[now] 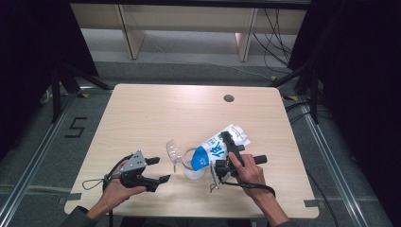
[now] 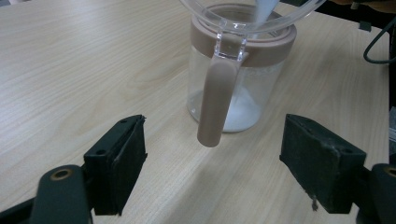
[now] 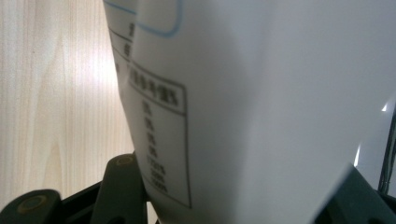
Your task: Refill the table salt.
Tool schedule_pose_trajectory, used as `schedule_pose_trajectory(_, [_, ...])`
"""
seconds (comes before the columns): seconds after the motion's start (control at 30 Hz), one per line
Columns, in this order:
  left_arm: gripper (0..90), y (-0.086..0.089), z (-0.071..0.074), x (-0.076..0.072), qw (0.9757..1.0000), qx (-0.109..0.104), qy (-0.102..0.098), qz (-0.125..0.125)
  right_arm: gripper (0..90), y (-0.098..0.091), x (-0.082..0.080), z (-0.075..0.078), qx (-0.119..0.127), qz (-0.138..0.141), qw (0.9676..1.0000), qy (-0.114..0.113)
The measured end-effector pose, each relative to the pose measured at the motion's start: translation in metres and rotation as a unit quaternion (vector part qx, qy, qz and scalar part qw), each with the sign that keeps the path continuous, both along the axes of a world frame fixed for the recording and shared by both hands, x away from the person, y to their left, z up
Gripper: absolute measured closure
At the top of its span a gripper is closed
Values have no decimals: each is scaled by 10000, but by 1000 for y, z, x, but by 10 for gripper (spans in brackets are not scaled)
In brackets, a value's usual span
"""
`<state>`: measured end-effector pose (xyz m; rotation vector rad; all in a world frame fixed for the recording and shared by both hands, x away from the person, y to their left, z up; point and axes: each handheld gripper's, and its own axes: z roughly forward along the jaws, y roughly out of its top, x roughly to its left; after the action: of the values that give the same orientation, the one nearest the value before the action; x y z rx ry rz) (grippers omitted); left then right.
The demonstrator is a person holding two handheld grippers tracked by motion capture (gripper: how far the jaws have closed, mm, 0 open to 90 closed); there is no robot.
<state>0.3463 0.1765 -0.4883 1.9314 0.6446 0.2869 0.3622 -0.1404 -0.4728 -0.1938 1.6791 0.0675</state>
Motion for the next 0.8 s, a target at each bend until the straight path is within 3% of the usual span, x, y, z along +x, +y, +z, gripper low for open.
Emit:
schedule_pose_trajectory(0.1, [217, 0, 0, 0, 10000, 11, -23, -27, 502, 0, 0, 0, 25, -18, 10000, 29])
schedule_pose_trajectory(0.17, [217, 0, 0, 0, 10000, 14, -22, -25, 503, 0, 1, 2, -101, 28, 9999, 25])
schedule_pose_trajectory(0.3, [217, 0, 0, 0, 10000, -3, 2, 1, 503, -1, 1, 0, 30, 3, 10000, 53])
schedule_pose_trajectory(0.8, [217, 0, 0, 0, 10000, 0, 10, 1, 503, -1, 1, 0, 16, 15, 10000, 21])
